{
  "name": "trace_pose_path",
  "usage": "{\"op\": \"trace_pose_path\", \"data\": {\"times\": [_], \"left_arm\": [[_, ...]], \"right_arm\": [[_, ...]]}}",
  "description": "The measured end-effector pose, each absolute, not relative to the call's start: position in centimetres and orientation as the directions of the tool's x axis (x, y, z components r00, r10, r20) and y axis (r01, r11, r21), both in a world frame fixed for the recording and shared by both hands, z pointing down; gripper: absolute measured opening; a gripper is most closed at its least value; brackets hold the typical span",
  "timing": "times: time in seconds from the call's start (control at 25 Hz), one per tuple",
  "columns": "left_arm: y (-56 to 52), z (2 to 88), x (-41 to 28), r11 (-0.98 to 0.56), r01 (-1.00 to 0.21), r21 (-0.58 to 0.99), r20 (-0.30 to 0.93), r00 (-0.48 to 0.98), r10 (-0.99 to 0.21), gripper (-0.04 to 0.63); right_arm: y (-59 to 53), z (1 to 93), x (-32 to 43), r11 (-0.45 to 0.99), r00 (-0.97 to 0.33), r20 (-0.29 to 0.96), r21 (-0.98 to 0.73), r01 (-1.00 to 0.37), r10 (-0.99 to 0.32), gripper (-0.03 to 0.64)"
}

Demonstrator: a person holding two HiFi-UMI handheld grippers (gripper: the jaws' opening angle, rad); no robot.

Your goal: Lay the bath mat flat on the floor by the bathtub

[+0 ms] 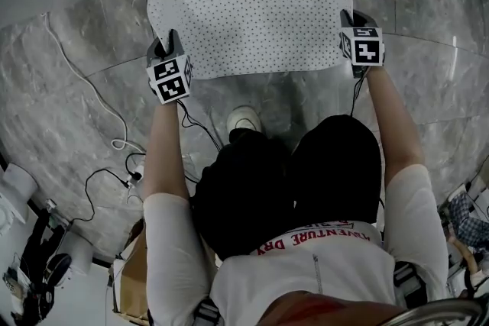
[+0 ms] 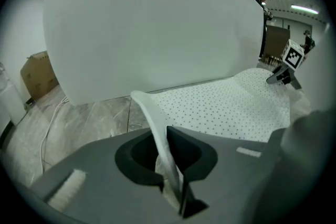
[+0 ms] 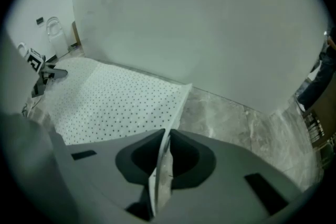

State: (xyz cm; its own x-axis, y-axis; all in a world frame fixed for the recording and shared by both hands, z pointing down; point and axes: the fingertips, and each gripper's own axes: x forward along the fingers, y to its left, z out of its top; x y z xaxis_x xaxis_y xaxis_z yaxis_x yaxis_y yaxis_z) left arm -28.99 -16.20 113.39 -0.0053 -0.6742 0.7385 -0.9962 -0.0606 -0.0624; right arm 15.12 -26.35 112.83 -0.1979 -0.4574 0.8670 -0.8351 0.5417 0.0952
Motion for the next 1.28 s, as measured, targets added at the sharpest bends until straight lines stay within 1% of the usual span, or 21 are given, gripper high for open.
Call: {"op": "trace_pose_path", "data": {"times": [0.08, 0.12, 0.16, 0.2, 0.24, 0.28, 0.36, 0.44, 0.52, 0.6, 0.68, 0.72, 0.76, 0.8, 0.84, 0.92, 0.96, 1.12, 1.2, 1.28], "left_arm": [[-15.8, 114.1, -30.0, -0.074, -0.990, -0.122, 0.732, -0.039, -0.680, 0.036], [-15.7, 114.2, -30.5, -0.072, -0.986, -0.153, 0.726, -0.063, -0.685, 0.063], [-15.6, 114.2, -31.0, -0.060, -0.983, -0.176, 0.716, -0.086, -0.693, 0.120], [-15.6, 114.0, -31.4, -0.037, -0.982, -0.186, 0.700, -0.106, -0.707, 0.211], [-15.6, 113.6, -31.8, -0.009, -0.982, -0.186, 0.680, -0.123, -0.723, 0.286], [-15.7, 113.1, -32.1, 0.016, -0.983, -0.185, 0.662, -0.137, -0.737, 0.318], [-15.8, 112.1, -32.6, 0.038, -0.982, -0.187, 0.642, -0.151, -0.752, 0.341], [-16.2, 111.3, -32.5, 0.039, -0.984, -0.172, 0.641, -0.142, -0.754, 0.353], [-16.5, 110.8, -32.0, 0.044, -0.990, -0.138, 0.651, -0.124, -0.749, 0.353], [-16.7, 110.4, -31.2, 0.047, -0.995, -0.087, 0.671, -0.093, -0.736, 0.353], [-17.0, 109.6, -29.9, 0.030, -0.999, -0.023, 0.678, -0.038, -0.734, 0.347], [-17.2, 109.0, -29.2, 0.021, -1.000, 0.008, 0.671, -0.010, -0.742, 0.325], [-17.4, 108.3, -28.7, 0.015, -1.000, 0.028, 0.663, 0.007, -0.749, 0.279], [-17.5, 107.8, -28.4, 0.015, -0.999, 0.035, 0.660, 0.012, -0.751, 0.208], [-17.7, 107.3, -28.2, 0.015, -0.999, 0.035, 0.661, 0.012, -0.750, 0.123], [-18.0, 106.3, -27.6, 0.000, -0.999, 0.034, 0.665, 0.022, -0.747, 0.033], [-18.1, 105.7, -27.1, -0.016, -0.999, 0.036, 0.666, 0.036, -0.745, 0.012], [-18.1, 102.5, -24.9, -0.059, -0.996, 0.064, 0.681, 0.087, -0.728, 0.012], [-18.5, 99.2, -23.9, -0.072, -0.993, 0.094, 0.669, 0.117, -0.734, 0.011], [-19.0, 94.7, -22.9, -0.113, -0.990, 0.088, 0.642, 0.143, -0.753, 0.012]], "right_arm": [[-26.0, 113.9, 15.3, 0.555, -0.199, 0.878, 0.087, -0.827, -0.435, 0.026], [-26.0, 114.3, 15.5, 0.549, -0.195, 0.879, 0.088, -0.831, -0.435, 0.113], [-26.1, 114.4, 15.9, 0.537, -0.183, 0.878, 0.096, -0.838, -0.442, 0.195], [-26.3, 114.4, 16.4, 0.522, -0.163, 0.875, 0.115, -0.845, -0.456, 0.236], [-26.5, 114.2, 17.0, 0.506, -0.136, 0.870, 0.143, -0.851, -0.475, 0.243], [-26.7, 113.9, 17.6, 0.488, -0.108, 0.861, 0.175, -0.855, -0.498, 0.261], [-27.1, 113.1, 18.4, 0.453, -0.061, 0.837, 0.232, -0.861, -0.544, 0.285], [-27.5, 112.3, 18.8, 0.422, -0.033, 0.818, 0.262, -0.868, -0.574, 0.291], [-27.5, 111.8, 18.8, 0.403, -0.037, 0.818, 0.243, -0.882, -0.573, 0.291], [-27.4, 111.4, 18.2, 0.400, -0.073, 0.825, 0.193, -0.896, -0.561, 0.291], [-27.2, 110.7, 16.9, 0.417, -0.123, 0.826, 0.143, -0.898, -0.550, 0.291], [-27.0, 110.3, 16.2, 0.431, -0.149, 0.826, 0.123, -0.894, -0.544, 0.261], [-26.8, 109.7, 15.6, 0.446, -0.172, 0.824, 0.107, -0.889, -0.540, 0.195], [-26.6, 109.1, 14.9, 0.459, -0.195, 0.819, 0.093, -0.883, -0.540, 0.135], [-26.5, 108.5, 14.3, 0.469, -0.217, 0.811, 0.079, -0.880, -0.543, 0.094], [-26.7, 107.1, 13.3, 0.479, -0.259, 0.791, 0.049, -0.877, -0.554, 0.051], [-26.7, 106.3, 12.8, 0.481, -0.277, 0.779, 0.036, -0.876, -0.562, 0.017], [-26.8, 101.4, 11.3, 0.498, -0.338, 0.724, 0.008, -0.867, -0.601, 0.011], [-27.1, 97.8, 10.0, 0.508, -0.370, 0.689, -0.003, -0.861, -0.624, 0.009], [-27.2, 93.7, 8.4, 0.516, -0.397, 0.658, -0.015, -0.856, -0.640, 0.009]]}}
